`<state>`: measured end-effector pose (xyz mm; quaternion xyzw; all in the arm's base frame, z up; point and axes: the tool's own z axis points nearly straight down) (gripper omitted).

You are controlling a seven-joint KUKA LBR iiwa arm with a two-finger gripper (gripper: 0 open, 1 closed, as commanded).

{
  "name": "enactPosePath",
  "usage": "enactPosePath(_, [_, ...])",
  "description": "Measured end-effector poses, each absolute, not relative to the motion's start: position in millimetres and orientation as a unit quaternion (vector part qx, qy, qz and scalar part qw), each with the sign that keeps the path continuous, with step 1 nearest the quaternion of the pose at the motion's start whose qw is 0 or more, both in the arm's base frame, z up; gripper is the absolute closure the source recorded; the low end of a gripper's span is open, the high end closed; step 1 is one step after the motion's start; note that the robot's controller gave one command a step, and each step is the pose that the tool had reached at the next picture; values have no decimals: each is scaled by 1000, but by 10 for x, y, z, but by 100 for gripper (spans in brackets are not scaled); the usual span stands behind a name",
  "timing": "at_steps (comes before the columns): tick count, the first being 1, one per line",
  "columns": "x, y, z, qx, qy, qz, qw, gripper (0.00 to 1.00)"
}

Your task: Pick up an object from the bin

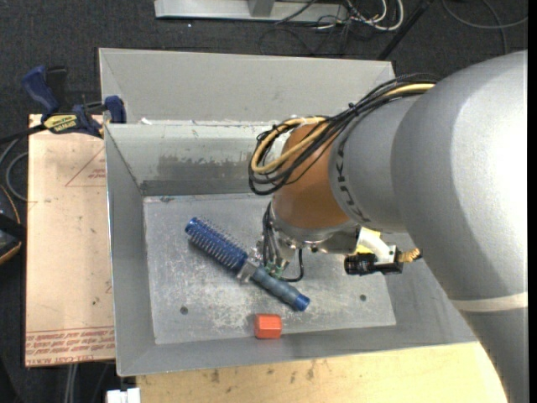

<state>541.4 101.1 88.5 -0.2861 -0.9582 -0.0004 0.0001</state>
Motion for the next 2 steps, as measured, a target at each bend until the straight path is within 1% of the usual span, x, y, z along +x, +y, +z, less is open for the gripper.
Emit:
enactPosePath(1, [5410,1011,883,-285,-959,0,1,100])
enactPosePath(2, [5411,1013,1164,-284,-959,-1,0,100])
